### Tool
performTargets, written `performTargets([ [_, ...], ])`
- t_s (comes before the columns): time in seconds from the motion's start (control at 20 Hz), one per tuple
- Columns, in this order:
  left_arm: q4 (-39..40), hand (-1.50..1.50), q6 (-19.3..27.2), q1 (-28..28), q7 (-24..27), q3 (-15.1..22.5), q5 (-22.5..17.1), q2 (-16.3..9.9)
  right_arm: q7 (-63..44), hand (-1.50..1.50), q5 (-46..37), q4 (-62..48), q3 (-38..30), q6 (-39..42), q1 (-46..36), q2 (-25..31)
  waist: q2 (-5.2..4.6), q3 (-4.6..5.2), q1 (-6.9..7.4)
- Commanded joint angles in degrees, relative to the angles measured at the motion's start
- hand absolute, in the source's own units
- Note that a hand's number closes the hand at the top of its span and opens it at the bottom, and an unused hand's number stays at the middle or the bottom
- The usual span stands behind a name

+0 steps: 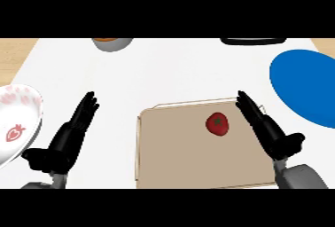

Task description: Pick the tomato from the tray and place it in the plate

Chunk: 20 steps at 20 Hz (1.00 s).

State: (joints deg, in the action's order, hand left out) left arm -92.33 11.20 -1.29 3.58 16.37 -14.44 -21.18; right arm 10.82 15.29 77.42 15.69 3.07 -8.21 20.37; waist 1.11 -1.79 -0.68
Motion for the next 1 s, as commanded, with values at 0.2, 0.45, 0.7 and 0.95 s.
performTargets([
  [0.2, 7.0, 0.0, 3.62, 5.55, -8.54, -2.42, -2.53, 0.55, -3.34, 1.5, -3.52, 8.6, -16.91, -20.3, -6.49, 6.02, -0.35, 2.13, -2.31],
  [0.45, 7.74, 0.0, 3.89, 7.36, -9.43, -1.82, -4.5, 3.13, -8.15, -1.5, -16.35, 4.15, -23.44, -40.46, 0.19, 10.5, -0.35, 2.19, -4.65],
  [0.7, 7.29, 0.0, 2.04, 4.98, -13.14, -1.09, -5.1, 2.84, -9.88, -1.5, -24.14, 22.12, -17.74, -52.42, 9.37, 2.05, -0.57, 1.93, -1.65],
  [0.95, 8.42, 0.0, 3.37, 2.76, -14.28, 0.26, -2.98, 5.29, -24.28, -1.5, -37.78, 33.97, -10.25, -51.6, 20.15, 4.54, -0.92, 1.93, -0.43],
])
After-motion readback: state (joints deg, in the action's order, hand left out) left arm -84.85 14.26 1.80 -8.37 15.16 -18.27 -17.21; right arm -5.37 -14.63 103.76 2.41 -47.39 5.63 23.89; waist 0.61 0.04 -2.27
